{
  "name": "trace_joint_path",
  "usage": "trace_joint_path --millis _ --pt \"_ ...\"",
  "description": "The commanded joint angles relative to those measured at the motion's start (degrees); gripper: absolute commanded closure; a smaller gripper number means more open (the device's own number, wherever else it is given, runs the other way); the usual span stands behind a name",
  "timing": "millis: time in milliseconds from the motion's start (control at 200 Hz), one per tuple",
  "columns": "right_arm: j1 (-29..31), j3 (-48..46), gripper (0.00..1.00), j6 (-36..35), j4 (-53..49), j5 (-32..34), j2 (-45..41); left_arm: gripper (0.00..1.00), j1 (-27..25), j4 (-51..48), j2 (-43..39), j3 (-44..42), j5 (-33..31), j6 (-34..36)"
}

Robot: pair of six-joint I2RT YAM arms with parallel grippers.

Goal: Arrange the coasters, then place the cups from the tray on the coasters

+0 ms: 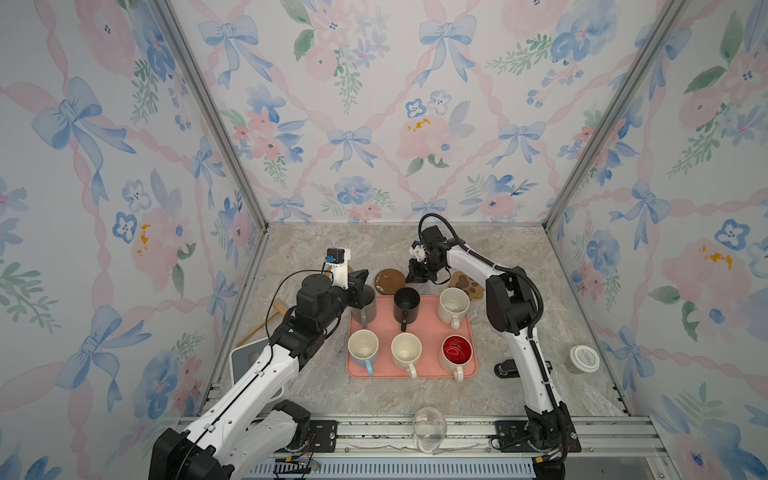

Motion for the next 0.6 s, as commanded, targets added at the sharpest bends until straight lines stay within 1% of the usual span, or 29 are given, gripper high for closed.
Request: trace_joint_path --millis 0,245,595 --pt "0.7 1.5 1.0 1.8 0.4 -2.6 2.3 1.0 -0.4 -0.7 -1.1 -1.0 -0.9 -0.5" --pt "1.1 1.3 1.0 4.0 3.1 -6.2 3.3 1.0 -0.4 -0.7 -1.5 -1.4 -1.1 -0.6" --pt "1.7 1.9 1.0 6.3 5.9 -9.6 4.7 1.0 -0.4 -0.9 -1.5 -1.5 -1.1 -0.8"
